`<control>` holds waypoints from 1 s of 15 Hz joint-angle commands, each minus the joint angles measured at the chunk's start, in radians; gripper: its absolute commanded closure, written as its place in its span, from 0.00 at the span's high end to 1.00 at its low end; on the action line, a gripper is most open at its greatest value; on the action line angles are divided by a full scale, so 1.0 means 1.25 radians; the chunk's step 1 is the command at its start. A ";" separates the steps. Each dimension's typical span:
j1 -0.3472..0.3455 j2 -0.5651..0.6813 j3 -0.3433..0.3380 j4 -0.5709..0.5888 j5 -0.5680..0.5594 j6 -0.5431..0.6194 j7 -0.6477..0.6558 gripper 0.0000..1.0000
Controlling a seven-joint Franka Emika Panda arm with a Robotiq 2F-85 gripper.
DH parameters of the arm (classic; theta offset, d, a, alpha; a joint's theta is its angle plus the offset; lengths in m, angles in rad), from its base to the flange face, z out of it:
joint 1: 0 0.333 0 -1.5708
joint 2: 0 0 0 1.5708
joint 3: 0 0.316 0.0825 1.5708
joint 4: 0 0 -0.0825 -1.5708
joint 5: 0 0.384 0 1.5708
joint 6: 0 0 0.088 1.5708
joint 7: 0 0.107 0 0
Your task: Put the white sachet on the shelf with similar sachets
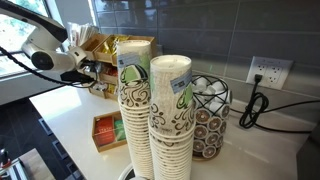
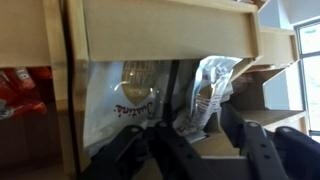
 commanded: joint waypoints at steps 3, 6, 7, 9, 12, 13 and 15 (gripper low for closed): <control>-0.023 -0.067 0.037 -0.026 0.000 -0.012 0.041 0.99; -0.003 -0.059 0.047 -0.035 0.000 -0.010 0.049 1.00; -0.002 -0.059 0.052 -0.038 0.000 -0.012 0.050 1.00; -0.002 -0.061 0.060 -0.043 0.000 -0.013 0.053 1.00; -0.002 -0.074 0.066 -0.051 0.000 -0.012 0.057 1.00; -0.002 -0.082 0.066 -0.054 0.000 -0.008 0.060 1.00; 0.000 -0.103 0.063 -0.061 0.000 -0.004 0.066 0.74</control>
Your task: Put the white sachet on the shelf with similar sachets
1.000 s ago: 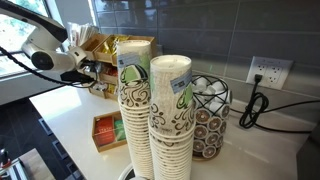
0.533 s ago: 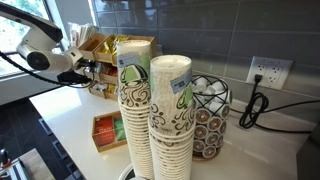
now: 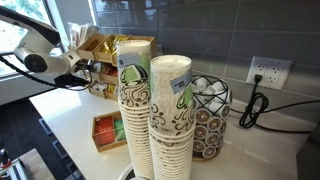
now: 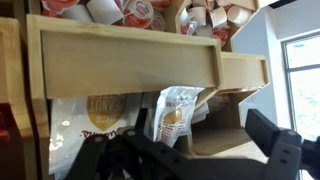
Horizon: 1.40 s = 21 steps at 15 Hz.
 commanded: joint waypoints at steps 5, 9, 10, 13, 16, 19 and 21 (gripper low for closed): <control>0.002 -0.114 0.003 -0.039 0.000 0.001 0.065 0.35; -0.010 -0.156 0.017 -0.047 0.000 0.017 0.093 0.06; -0.012 -0.163 0.020 -0.048 0.000 0.018 0.098 0.01; -0.023 -0.179 0.040 -0.043 0.000 0.016 0.108 0.00; -0.046 -0.169 0.080 -0.031 0.000 0.015 0.106 0.00; -0.079 -0.199 0.112 -0.022 0.000 0.011 0.124 0.00; -0.102 -0.233 0.120 -0.015 0.000 0.008 0.140 0.00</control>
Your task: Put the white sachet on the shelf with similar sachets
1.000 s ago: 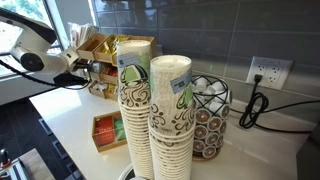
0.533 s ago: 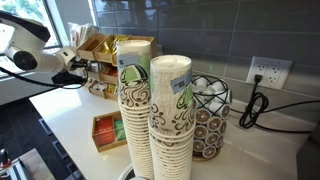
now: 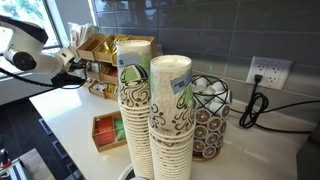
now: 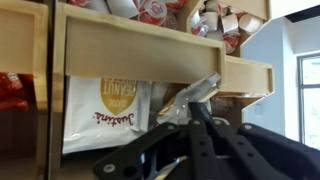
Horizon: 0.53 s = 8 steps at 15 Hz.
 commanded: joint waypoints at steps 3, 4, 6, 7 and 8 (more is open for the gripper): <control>-0.072 -0.120 0.042 0.019 0.000 -0.012 0.079 0.00; -0.081 -0.131 0.050 0.023 0.000 -0.013 0.083 0.00; -0.102 -0.150 0.074 0.033 0.000 -0.015 0.091 0.00; -0.113 -0.156 0.091 0.038 0.000 -0.017 0.094 0.00; -0.125 -0.163 0.109 0.042 0.000 -0.014 0.099 0.00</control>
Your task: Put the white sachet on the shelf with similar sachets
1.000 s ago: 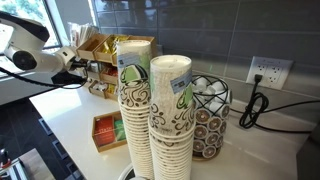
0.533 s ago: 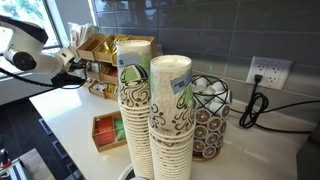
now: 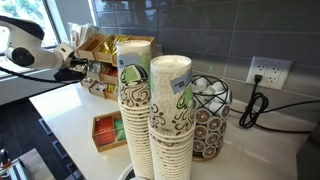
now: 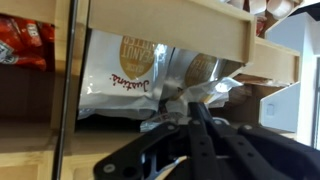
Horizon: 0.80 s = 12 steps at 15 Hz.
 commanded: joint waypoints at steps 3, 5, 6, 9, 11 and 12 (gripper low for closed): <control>-0.083 -0.076 0.110 0.023 0.000 -0.011 0.058 0.00; -0.106 -0.109 0.133 0.034 0.000 -0.004 0.080 0.00; -0.114 -0.126 0.136 0.037 0.000 -0.006 0.090 0.00; -0.130 -0.172 0.141 0.046 0.000 -0.004 0.126 0.00; -0.140 -0.178 0.156 0.049 -0.004 0.011 0.128 0.00; -0.147 -0.185 0.166 0.048 -0.006 0.012 0.138 0.00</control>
